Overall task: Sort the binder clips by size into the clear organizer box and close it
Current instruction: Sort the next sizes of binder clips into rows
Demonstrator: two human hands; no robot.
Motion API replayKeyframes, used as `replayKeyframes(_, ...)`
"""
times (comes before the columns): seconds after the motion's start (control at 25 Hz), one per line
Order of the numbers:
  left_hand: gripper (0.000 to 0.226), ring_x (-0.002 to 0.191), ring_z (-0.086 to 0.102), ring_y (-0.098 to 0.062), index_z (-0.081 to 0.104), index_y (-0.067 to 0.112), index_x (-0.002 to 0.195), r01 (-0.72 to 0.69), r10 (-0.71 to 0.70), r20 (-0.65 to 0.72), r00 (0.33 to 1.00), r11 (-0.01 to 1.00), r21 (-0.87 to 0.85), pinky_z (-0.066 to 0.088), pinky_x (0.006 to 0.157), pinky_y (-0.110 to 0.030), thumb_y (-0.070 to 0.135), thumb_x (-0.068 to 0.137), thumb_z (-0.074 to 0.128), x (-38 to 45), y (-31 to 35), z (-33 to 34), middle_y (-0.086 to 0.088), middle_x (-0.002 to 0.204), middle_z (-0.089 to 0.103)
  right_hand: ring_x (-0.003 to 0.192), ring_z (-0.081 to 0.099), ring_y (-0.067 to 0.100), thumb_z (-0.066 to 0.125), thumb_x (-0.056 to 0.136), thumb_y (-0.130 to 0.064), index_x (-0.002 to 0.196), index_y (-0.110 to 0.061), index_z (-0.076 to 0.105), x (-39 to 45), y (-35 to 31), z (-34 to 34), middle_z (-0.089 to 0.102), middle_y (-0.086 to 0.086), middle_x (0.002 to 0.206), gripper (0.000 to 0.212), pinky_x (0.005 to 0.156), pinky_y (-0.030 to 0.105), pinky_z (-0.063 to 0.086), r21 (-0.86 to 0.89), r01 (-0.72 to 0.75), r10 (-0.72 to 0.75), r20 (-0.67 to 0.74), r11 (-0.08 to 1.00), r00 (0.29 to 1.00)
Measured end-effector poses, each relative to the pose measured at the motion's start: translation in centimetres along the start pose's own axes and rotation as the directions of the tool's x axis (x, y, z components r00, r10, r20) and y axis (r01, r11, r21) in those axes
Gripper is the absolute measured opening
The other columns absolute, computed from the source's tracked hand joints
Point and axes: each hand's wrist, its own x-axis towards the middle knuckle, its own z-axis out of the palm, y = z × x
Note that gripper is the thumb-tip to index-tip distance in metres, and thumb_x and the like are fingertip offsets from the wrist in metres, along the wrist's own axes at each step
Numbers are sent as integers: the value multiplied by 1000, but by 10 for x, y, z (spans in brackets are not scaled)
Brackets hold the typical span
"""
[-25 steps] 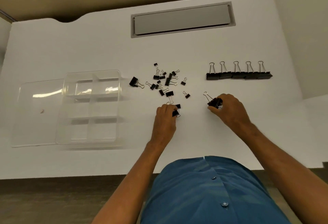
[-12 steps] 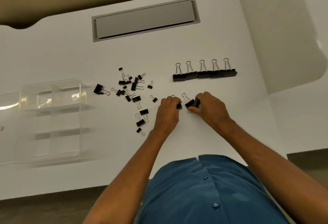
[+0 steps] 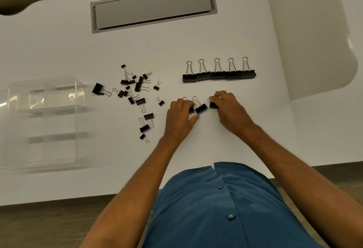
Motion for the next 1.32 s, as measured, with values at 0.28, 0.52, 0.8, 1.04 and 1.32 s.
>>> replayKeyframes(0.28, 29, 100, 51, -22, 65, 18, 113, 5, -4, -11, 1000, 999, 44, 49, 78, -39, 25, 87, 74, 11, 7, 3, -2, 110, 61, 111, 53, 25, 71, 91, -14, 118, -8, 67, 4, -1, 0, 55, 10, 127, 28, 83, 36, 55, 105, 11, -7, -35, 994, 999)
replayKeyframes(0.52, 27, 102, 49, -22, 68, 18, 114, -22, 22, 23, 1000, 1000, 6, 48, 81, -36, 20, 88, 73, 16, 8, 2, -3, 109, 61, 106, 55, 30, 71, 91, -11, 114, -6, 68, 5, 2, 6, 59, 15, 119, 24, 85, 39, 55, 108, 13, -6, -70, 994, 998)
replayKeyframes(0.8, 24, 100, 48, -22, 69, 15, 112, -37, 37, 21, 999, 999, -19, 48, 82, -34, 19, 89, 73, 17, 9, 6, -4, 107, 61, 100, 53, 24, 71, 91, -16, 113, -9, 69, 1, 0, 8, 61, 9, 109, 23, 82, 33, 49, 130, 27, -16, -84, 991, 996)
replayKeyframes(1.04, 22, 100, 47, -22, 68, 12, 111, -61, 62, 14, 998, 997, -41, 45, 82, -31, 17, 90, 71, 16, 9, 8, -6, 106, 61, 98, 50, 20, 72, 92, -21, 112, -13, 69, 0, -1, 11, 61, 5, 105, 22, 79, 27, 44, 125, 13, -2, -86, 992, 996)
replayKeyframes(1.32, 23, 100, 48, -24, 69, 10, 111, -87, 88, 11, 996, 994, -67, 49, 83, -35, 16, 89, 73, 17, 7, 8, -9, 107, 58, 96, 51, 23, 70, 93, -20, 112, -12, 68, -2, -8, 10, 62, 7, 105, 20, 78, 39, 51, 99, -4, 13, -93, 995, 996)
